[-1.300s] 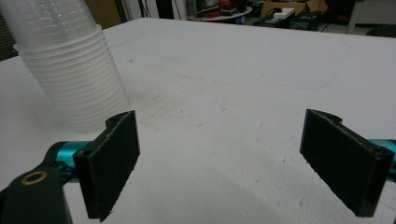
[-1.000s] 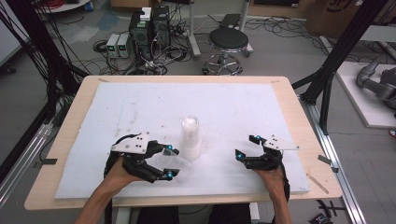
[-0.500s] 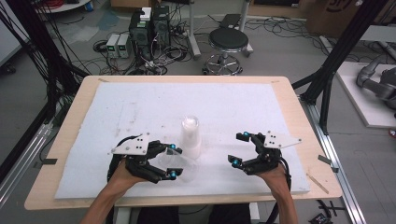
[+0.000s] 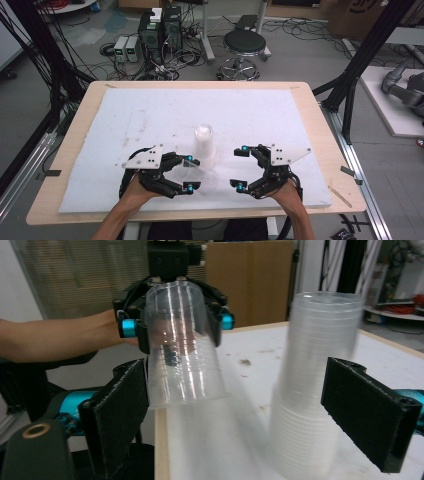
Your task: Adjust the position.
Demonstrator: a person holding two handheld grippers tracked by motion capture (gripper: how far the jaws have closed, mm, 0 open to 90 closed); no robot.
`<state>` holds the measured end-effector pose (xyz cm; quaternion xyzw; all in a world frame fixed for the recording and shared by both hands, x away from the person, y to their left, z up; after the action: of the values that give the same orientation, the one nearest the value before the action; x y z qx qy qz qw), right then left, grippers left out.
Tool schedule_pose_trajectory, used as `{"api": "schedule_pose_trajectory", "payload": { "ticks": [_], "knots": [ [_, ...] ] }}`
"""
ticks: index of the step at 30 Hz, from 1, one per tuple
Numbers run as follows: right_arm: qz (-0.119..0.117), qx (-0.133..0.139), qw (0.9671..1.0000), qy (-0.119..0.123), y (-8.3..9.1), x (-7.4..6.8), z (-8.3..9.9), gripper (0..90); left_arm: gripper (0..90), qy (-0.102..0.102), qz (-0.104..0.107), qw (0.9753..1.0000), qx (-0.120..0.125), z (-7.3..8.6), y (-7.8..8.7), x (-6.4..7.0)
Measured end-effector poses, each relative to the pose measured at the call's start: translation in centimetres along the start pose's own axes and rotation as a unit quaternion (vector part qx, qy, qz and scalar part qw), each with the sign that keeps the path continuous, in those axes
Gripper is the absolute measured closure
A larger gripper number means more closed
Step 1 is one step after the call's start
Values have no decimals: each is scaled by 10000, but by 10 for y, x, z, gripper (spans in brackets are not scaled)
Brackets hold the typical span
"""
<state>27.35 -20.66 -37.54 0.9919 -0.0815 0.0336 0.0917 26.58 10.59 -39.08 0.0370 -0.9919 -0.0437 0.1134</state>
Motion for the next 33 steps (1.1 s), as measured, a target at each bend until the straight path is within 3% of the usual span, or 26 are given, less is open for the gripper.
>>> {"api": "schedule_pose_trajectory", "payload": {
  "ticks": [4,11,19,33],
  "knots": [
    [-294,-154,9994,99,-22,-9,-1,119,386,-26,13,10000,9,-1,-3,0],
    [-347,-135,9991,191,-40,-14,-3,119,382,-35,48,10000,63,-4,-5,1],
    [-407,53,9989,212,-45,-17,-2,119,382,-58,86,9999,103,-6,-9,2],
    [-536,-119,9982,224,-60,-21,5,120,382,-66,197,9996,176,-9,-12,3]
  ]
}}
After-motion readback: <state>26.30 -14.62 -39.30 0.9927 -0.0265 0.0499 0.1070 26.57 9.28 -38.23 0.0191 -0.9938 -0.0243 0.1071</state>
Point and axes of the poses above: each handheld gripper's, and its own axes: y roughly backward along the jaws, z roughly out of its underside, x roughly to its right, the point moved 1 cm from there along -y, roughly forward along the jaws, and after that the axes turned 8 degrees about y, right-handed, at the moved point
